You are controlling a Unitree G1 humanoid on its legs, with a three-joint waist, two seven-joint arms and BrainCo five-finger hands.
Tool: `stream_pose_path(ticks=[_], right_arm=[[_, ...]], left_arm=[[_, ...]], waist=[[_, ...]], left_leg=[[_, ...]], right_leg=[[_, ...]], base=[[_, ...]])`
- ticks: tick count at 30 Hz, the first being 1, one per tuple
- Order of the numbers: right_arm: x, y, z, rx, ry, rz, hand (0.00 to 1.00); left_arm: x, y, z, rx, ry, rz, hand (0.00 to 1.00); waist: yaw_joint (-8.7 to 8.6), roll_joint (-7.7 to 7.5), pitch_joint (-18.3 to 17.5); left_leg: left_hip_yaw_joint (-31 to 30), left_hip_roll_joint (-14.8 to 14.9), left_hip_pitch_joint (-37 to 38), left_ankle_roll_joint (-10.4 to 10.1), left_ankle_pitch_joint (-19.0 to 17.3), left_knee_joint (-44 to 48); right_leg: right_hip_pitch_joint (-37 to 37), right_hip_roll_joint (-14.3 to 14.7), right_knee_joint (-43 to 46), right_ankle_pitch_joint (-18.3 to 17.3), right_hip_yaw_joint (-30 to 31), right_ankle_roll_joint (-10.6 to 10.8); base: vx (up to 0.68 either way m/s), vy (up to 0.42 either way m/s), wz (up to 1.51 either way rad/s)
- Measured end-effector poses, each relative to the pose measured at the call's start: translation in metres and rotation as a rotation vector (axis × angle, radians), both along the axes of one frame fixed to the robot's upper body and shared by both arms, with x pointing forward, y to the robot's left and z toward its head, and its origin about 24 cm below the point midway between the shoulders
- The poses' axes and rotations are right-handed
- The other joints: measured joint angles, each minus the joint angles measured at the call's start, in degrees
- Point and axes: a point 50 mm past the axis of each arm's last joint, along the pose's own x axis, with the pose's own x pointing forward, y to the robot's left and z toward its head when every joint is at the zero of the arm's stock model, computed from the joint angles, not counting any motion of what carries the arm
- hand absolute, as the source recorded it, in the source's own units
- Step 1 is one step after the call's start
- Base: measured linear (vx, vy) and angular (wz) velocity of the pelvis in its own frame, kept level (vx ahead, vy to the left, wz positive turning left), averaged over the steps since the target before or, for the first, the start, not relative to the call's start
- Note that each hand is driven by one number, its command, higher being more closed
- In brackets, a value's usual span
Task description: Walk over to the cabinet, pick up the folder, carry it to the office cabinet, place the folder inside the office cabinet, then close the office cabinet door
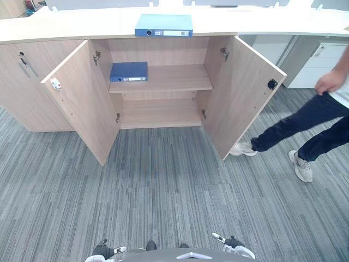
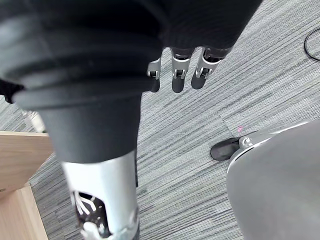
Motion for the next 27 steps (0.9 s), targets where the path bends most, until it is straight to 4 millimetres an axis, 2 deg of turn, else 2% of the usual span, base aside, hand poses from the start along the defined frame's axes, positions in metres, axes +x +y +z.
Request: stream_pose_path(ticks=[6,10,12,14,15,17,18,19,20,21,22,24,26,27], right_arm=[[0.001,0.001,0.000,0.001,-0.001,0.006,0.00],[0.009,0.002,0.002,0.003,-0.018,0.013,0.00],[0.011,0.003,0.002,0.005,-0.023,0.015,0.00],[0.015,0.006,0.003,0.011,-0.032,0.016,0.00],[0.017,0.007,0.003,0.016,-0.037,0.017,0.00],[0.020,0.011,0.003,0.023,-0.046,0.018,0.00],[0.021,0.011,0.004,0.022,-0.053,0.018,0.00],[0.026,0.010,0.006,0.015,-0.077,0.020,0.00],[0.029,0.011,0.008,0.016,-0.093,0.021,0.00],[0.031,0.012,0.009,0.014,-0.105,0.021,0.00],[0.036,0.012,0.011,0.008,-0.126,0.024,0.00],[0.038,0.013,0.012,0.006,-0.138,0.029,0.00],[0.041,0.013,0.013,-0.001,-0.146,0.045,0.00],[0.044,0.013,0.014,-0.005,-0.156,0.048,0.00]], left_arm=[[0.002,0.001,0.000,0.006,-0.003,-0.016,0.00],[0.008,0.001,0.001,0.010,-0.011,-0.034,0.00],[0.010,0.001,0.002,0.012,-0.018,-0.036,0.00],[0.012,0.004,0.003,0.020,-0.024,-0.037,0.00],[0.013,0.005,0.003,0.024,-0.027,-0.037,0.00],[0.020,0.008,0.005,0.036,-0.044,-0.041,0.00],[0.021,0.008,0.005,0.036,-0.047,-0.043,0.00],[0.023,0.006,0.005,0.033,-0.050,-0.052,0.00],[0.026,0.004,0.005,0.030,-0.054,-0.063,0.00],[0.028,0.004,0.006,0.032,-0.058,-0.065,0.00],[0.031,0.005,0.007,0.034,-0.066,-0.064,0.00],[0.032,0.006,0.007,0.035,-0.070,-0.056,0.00],[0.034,0.005,0.007,0.033,-0.074,-0.056,0.00],[0.036,0.005,0.008,0.032,-0.080,-0.057,0.00]], waist=[[0.15,-0.20,0.3],[0.25,-0.23,1.4],[0.74,-0.37,1.6],[0.90,-0.49,1.7],[0.89,-0.70,1.9],[1.00,-1.72,3.2],[1.23,-1.59,3.4],[1.34,-1.08,3.9],[1.09,-0.76,4.3],[1.04,-0.52,4.7],[1.21,-0.81,4.9],[0.94,-0.84,4.9],[0.46,-0.59,5.1],[-0.18,-0.41,5.1]], left_leg=[[1.1,0.0,-0.4,0.0,-0.2,0.0],[2.6,0.1,-1.1,0.0,-0.8,0.0],[3.7,0.2,-2.2,0.2,-1.6,0.0],[5.3,0.2,-3.2,1.1,-2.5,0.4],[6.1,0.2,-3.2,1.2,-3.0,0.5],[6.3,0.1,-4.4,1.3,-6.6,5.9],[6.4,0.2,-4.4,1.6,-7.2,6.9],[6.4,0.4,-3.9,1.9,-8.2,8.2],[6.2,0.4,-2.7,2.7,-8.9,8.8],[6.0,0.3,-2.3,2.9,-9.4,9.0],[5.7,0.3,-1.2,2.9,-10.4,9.2],[4.6,0.8,0.4,2.4,-11.5,8.7],[3.9,1.7,1.9,1.4,-12.2,7.5],[2.9,2.6,2.4,0.5,-12.7,7.0]], right_leg=[[-0.2,0.1,-1.1,0.5,1.0,-0.1],[-1.3,0.2,-1.4,0.7,2.4,0.3],[-2.7,0.3,-0.8,0.4,3.4,0.6],[-5.9,0.1,2.7,-1.4,4.5,1.2],[-7.4,-0.1,5.1,-2.7,4.7,1.6],[-11.0,-1.3,15.1,-6.5,4.2,3.4],[-12.1,-1.6,18.6,-7.3,3.7,4.0],[-14.9,-2.0,26.5,-7.8,2.5,4.4],[-18.5,-3.0,35.0,-8.3,0.9,3.7],[-20.1,-3.8,38.7,-9.1,-0.1,3.5],[-22.2,-4.8,43.2,-11.5,-1.5,3.3],[-24.2,-5.5,44.0,-14.2,-3.6,3.0],[-25.8,-5.0,38.7,-14.4,-5.4,2.7],[-27.0,-3.8,33.5,-13.1,-5.8,1.7]], base=[[-0.01,-0.014,-0.08],[-0.02,-0.009,-0.20],[-0.02,0.004,-0.30],[0.05,0.023,-0.28],[0.13,0.048,-0.15],[0.16,0.047,-0.11],[0.13,0.044,-0.09],[0.16,0.072,0.05],[0.20,0.079,0.11],[0.30,0.094,0.12],[0.21,0.054,0.06],[0.23,0.026,0.14],[0.35,-0.041,0.22],[0.41,-0.106,0.38]])
